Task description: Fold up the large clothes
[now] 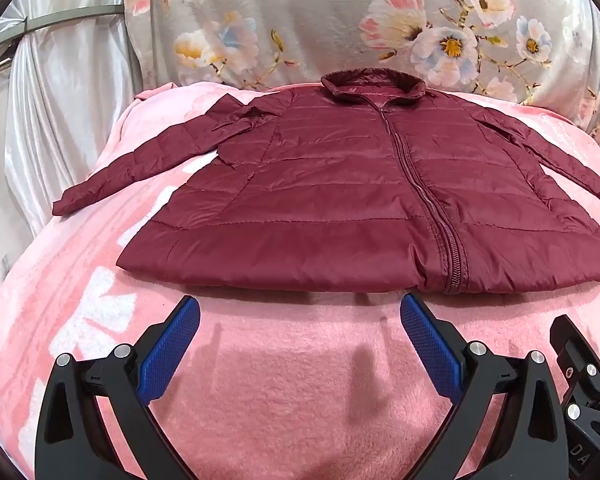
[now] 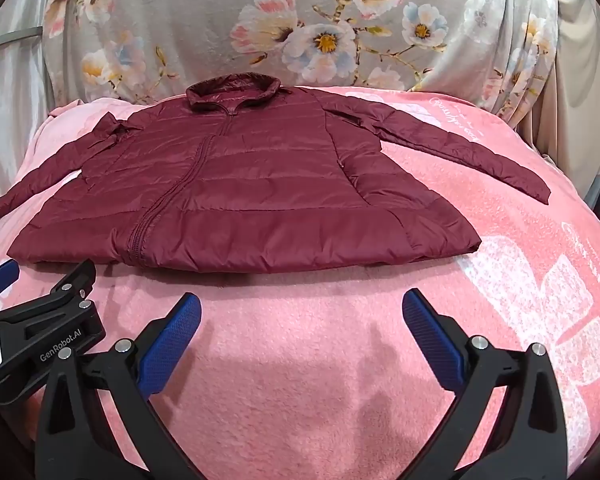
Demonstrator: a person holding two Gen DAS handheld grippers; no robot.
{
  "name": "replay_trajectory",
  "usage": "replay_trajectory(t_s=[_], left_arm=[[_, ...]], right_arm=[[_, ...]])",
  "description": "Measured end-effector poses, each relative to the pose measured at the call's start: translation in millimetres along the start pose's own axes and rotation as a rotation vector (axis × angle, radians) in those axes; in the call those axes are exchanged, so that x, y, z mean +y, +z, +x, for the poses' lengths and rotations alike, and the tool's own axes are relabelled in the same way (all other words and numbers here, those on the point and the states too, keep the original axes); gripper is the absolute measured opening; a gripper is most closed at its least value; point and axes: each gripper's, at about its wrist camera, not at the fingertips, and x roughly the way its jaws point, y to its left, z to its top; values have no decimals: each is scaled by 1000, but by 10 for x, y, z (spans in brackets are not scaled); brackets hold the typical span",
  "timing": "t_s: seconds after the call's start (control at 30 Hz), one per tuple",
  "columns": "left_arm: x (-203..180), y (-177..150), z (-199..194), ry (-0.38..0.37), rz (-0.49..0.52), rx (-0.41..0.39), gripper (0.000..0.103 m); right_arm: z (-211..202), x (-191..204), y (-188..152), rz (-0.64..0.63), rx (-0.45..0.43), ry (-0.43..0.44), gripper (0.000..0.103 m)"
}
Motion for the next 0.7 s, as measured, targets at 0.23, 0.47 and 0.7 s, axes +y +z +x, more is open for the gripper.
replay_trajectory(t_s=[0.23,0.47,0.7], left_arm=[[1,0,-2,-3,-2,-1,98],[5,2,-20,7,-11,-2,98],[141,7,-27,11,-27,37,98]], right_arm=[[-10,-4,0,4,-4,2,98],[-51,-53,17,10,4,5,98],[-54,-53,-15,-11,9,-4,98]])
